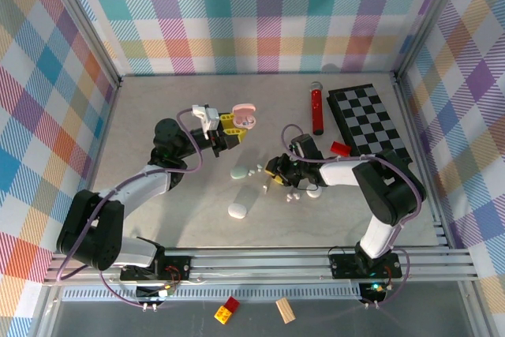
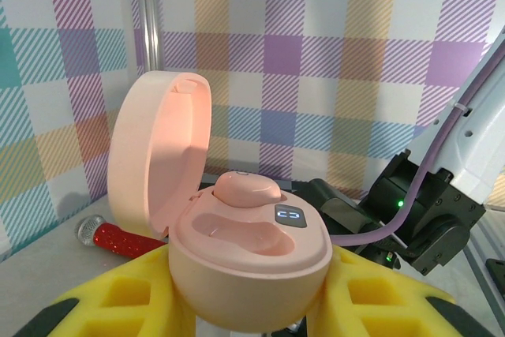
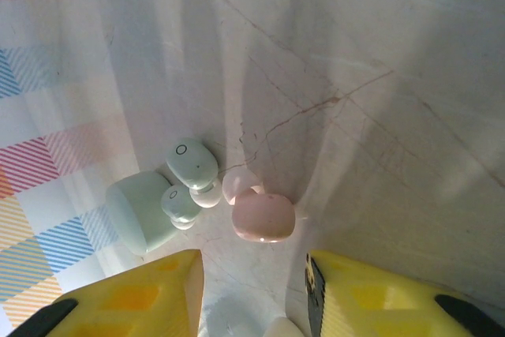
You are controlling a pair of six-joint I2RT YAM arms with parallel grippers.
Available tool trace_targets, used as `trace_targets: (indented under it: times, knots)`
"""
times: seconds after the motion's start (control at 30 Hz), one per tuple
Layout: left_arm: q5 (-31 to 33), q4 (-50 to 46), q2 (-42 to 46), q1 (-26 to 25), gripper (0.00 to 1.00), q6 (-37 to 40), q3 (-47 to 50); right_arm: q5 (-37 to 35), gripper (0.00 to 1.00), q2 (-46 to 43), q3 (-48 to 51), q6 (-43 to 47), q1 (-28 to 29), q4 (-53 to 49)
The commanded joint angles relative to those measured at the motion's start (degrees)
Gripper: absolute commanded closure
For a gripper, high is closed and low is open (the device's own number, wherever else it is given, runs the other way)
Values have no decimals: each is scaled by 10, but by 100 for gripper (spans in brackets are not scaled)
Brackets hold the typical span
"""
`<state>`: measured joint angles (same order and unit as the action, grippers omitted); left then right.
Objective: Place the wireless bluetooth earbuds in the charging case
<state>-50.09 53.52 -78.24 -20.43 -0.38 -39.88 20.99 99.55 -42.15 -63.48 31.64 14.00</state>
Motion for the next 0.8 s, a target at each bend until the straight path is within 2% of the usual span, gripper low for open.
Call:
trace_targets:
  times: [0.0, 0.37, 0.77]
  knots:
    - [-14, -1, 17, 6, 68, 12, 4, -18, 62, 0, -17, -6, 1, -14]
    - [-17, -8, 22, 6, 68, 14, 4, -19, 62, 25, -49, 13, -12, -20]
    - [-18, -14, 26, 6, 68, 17, 3, 24, 62, 45, -72, 46, -22, -22]
